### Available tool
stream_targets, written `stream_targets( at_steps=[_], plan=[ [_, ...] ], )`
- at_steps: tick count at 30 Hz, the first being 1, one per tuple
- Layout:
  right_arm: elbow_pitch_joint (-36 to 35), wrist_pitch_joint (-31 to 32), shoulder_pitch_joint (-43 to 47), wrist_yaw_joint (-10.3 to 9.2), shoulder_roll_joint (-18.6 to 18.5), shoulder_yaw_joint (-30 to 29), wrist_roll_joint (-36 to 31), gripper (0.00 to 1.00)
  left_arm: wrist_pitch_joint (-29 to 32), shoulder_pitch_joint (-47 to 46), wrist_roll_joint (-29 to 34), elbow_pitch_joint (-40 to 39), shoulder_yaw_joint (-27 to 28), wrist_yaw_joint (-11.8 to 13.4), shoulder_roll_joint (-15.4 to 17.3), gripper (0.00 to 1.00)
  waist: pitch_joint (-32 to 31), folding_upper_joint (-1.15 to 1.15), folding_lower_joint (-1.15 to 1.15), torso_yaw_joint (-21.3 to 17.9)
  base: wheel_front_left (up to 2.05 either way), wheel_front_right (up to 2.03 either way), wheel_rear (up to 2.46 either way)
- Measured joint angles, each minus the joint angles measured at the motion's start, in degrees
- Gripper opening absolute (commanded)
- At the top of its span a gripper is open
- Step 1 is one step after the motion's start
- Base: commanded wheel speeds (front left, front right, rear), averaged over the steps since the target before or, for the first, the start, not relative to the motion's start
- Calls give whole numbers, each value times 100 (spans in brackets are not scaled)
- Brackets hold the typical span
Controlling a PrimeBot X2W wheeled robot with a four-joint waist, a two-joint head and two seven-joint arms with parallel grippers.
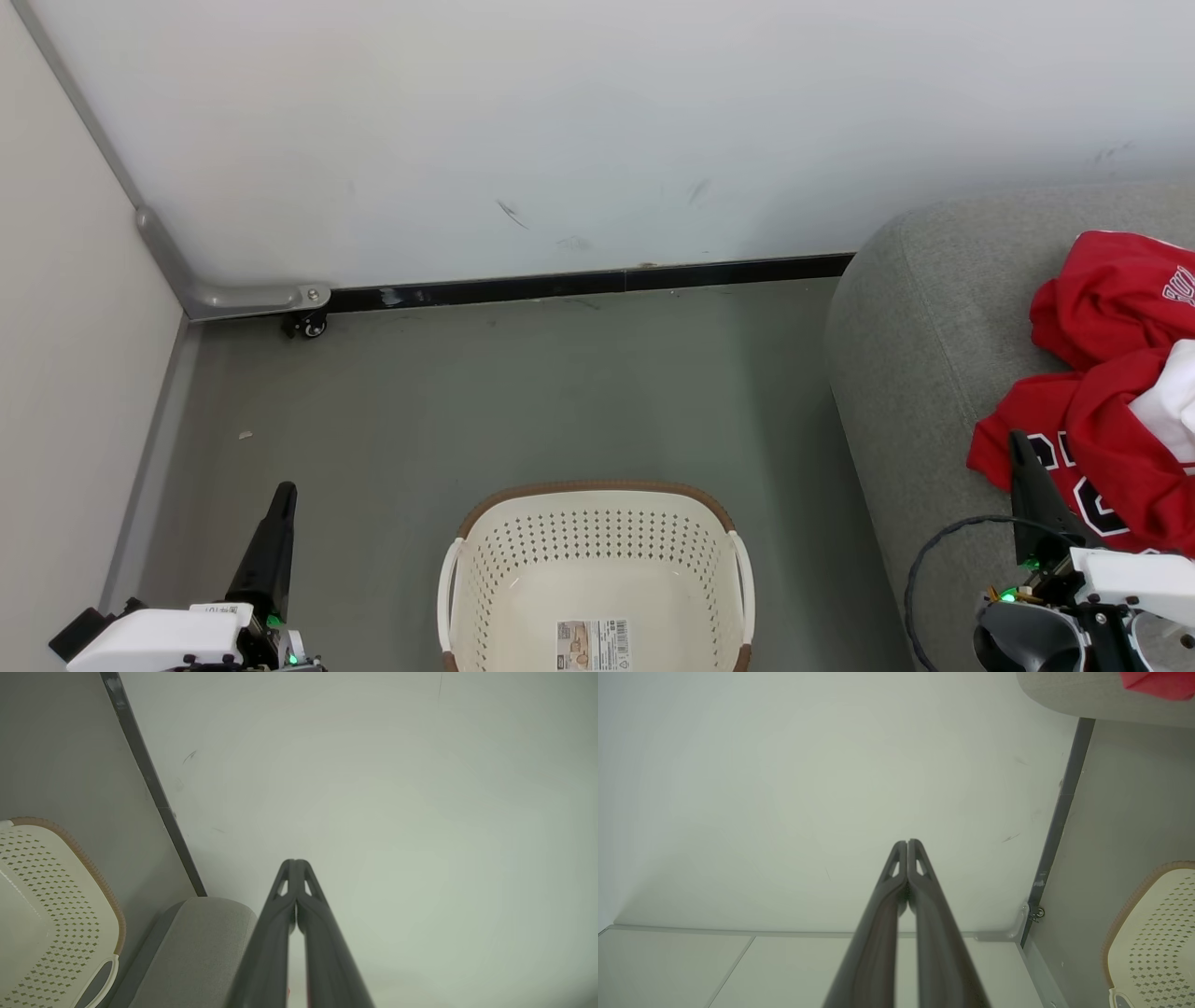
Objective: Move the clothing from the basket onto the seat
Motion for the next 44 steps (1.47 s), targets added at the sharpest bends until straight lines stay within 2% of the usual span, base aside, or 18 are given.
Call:
stream_targets(
  at_steps=[44],
  plan=[
    [5,1,-81,0,15,-30,-8,0,0,-2,0,30,11,-1,-2,0,0,0,-1,0,0,0,0]
  ],
)
